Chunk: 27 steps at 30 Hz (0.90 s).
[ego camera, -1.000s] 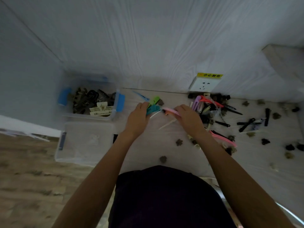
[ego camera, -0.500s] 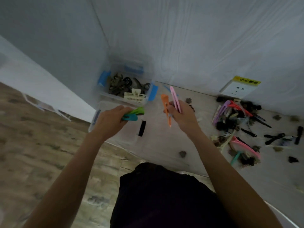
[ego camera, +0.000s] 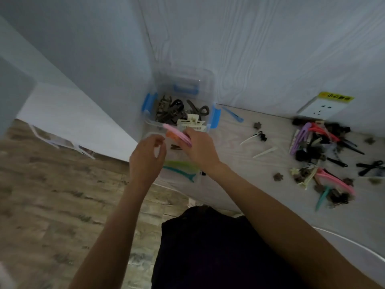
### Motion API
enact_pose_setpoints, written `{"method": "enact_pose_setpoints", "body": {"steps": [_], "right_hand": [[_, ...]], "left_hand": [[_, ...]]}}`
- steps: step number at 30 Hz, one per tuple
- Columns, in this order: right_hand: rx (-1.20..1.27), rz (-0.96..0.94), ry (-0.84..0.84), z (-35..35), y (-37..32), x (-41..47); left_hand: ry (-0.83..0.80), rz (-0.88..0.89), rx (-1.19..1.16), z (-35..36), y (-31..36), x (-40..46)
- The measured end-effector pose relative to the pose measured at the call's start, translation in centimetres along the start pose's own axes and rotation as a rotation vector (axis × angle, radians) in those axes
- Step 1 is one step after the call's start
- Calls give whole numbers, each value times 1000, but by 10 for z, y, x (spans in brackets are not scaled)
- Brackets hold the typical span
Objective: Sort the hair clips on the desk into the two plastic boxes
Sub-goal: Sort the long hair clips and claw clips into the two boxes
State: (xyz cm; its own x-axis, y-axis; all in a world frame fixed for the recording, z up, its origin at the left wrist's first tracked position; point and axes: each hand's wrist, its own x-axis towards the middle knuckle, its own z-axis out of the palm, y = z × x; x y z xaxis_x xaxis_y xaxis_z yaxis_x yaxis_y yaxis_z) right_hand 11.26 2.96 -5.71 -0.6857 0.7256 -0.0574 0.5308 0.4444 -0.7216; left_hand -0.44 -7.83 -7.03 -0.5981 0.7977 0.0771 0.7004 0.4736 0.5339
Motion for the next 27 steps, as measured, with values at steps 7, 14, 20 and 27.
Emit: {"method": "enact_pose_setpoints", "body": {"steps": [7,14,20,27], "right_hand": [[-326,-47,-295,27,-2,4],[-217,-63,108,-51,57,-49],[-389,287,153,-99,154,-68],[-530,296,1,-104,195,-65]], "left_hand": [[202,84,-128,-11,6,-7],[-61,255,-154,20,55,14],[-353,485,-135,75,128,38],[-484,415,108,149,178,87]]}}
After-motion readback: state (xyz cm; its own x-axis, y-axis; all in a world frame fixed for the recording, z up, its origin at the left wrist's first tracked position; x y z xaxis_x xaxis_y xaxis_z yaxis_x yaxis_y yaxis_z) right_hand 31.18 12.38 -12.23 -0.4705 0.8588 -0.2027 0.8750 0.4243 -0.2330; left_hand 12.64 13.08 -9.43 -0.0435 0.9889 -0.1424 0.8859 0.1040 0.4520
